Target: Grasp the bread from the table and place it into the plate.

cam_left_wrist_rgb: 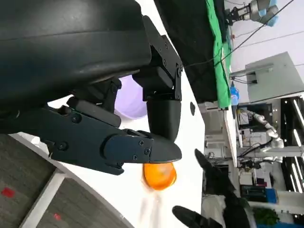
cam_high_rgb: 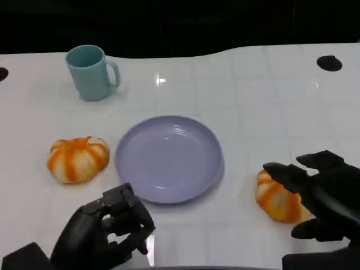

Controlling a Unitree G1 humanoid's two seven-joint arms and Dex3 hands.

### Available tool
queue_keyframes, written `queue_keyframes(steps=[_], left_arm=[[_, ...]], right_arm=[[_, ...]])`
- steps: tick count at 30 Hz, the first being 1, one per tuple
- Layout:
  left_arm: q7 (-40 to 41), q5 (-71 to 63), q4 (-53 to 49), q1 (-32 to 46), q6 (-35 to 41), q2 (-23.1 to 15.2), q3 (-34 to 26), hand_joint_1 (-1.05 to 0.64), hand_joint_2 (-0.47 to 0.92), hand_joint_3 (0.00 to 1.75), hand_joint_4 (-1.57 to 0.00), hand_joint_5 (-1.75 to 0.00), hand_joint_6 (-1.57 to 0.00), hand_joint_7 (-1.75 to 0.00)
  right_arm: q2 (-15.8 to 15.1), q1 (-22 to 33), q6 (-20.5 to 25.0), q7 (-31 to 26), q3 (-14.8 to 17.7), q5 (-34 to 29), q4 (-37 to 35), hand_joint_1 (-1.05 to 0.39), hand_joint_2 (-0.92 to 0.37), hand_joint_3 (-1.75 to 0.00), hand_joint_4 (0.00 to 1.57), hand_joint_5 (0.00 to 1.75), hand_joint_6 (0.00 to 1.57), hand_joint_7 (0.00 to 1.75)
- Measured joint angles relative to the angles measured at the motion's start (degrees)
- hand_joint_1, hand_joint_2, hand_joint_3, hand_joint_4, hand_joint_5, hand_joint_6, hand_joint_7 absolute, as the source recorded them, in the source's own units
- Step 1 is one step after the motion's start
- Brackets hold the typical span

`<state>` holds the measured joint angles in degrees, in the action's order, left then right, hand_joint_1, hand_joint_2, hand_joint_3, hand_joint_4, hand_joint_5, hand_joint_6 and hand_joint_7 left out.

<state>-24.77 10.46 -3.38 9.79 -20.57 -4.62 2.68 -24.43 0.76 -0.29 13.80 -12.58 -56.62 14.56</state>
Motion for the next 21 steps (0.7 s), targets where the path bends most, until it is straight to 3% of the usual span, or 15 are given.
queue_keyframes(steps=[12,14,16,17,19,20,21], left_arm=[[0.0,0.0,0.2,0.3,-0.1,0.2,0.2,-0.53,0.92,0.31,-0.68,-1.75,-0.59,-1.54],[0.0,0.0,0.3,0.4,-0.2,0.2,0.3,-0.53,0.92,0.31,-0.67,-1.75,-0.59,-1.54],[0.0,0.0,0.5,0.5,-0.2,0.3,0.3,-0.54,0.92,0.31,-0.67,-1.75,-0.59,-1.54],[0.0,0.0,0.7,0.7,-0.2,0.3,0.3,-0.54,0.92,0.3,-0.67,-1.75,-0.59,-1.54],[0.1,0.0,1.0,1.0,-0.2,0.3,0.3,-0.54,0.92,0.3,-0.67,-1.75,-0.59,-1.54],[0.1,0.0,1.1,1.2,-0.2,0.3,0.3,-0.54,0.92,0.3,-0.67,-1.75,-0.59,-1.54],[0.1,0.0,1.3,1.3,-0.1,0.3,0.3,-0.54,0.92,0.3,-0.67,-1.75,-0.59,-1.54]], right_arm=[[0.0,-7.3,0.4,-1.8,-6.2,-1.8,-13.7,-0.64,-0.88,-0.01,0.12,0.34,0.23,0.0],[0.4,-9.6,0.9,-2.9,-7.8,-2.4,-17.7,-0.58,-0.91,-0.02,0.19,0.32,0.3,0.02],[1.1,-11.6,1.4,-4.8,-9.2,-2.8,-22.1,-0.47,-0.92,-0.02,0.37,0.25,0.44,0.03],[1.4,-12.3,1.2,-6.3,-9.7,-2.8,-23.6,-0.3,-0.91,-0.01,0.71,0.45,0.73,0.1],[2.4,-13.8,-1.3,-12.0,-9.8,-1.1,-27.4,-0.18,-0.91,-0.01,0.87,0.81,0.99,0.09],[2.8,-14.4,-3.0,-15.1,-9.7,0.3,-29.2,-0.15,-0.91,-0.05,0.9,1.25,1.11,0.32],[3.1,-14.9,-5.2,-18.6,-9.6,1.7,-31.2,-0.15,-0.86,-0.2,0.93,1.54,0.95,1.05]])
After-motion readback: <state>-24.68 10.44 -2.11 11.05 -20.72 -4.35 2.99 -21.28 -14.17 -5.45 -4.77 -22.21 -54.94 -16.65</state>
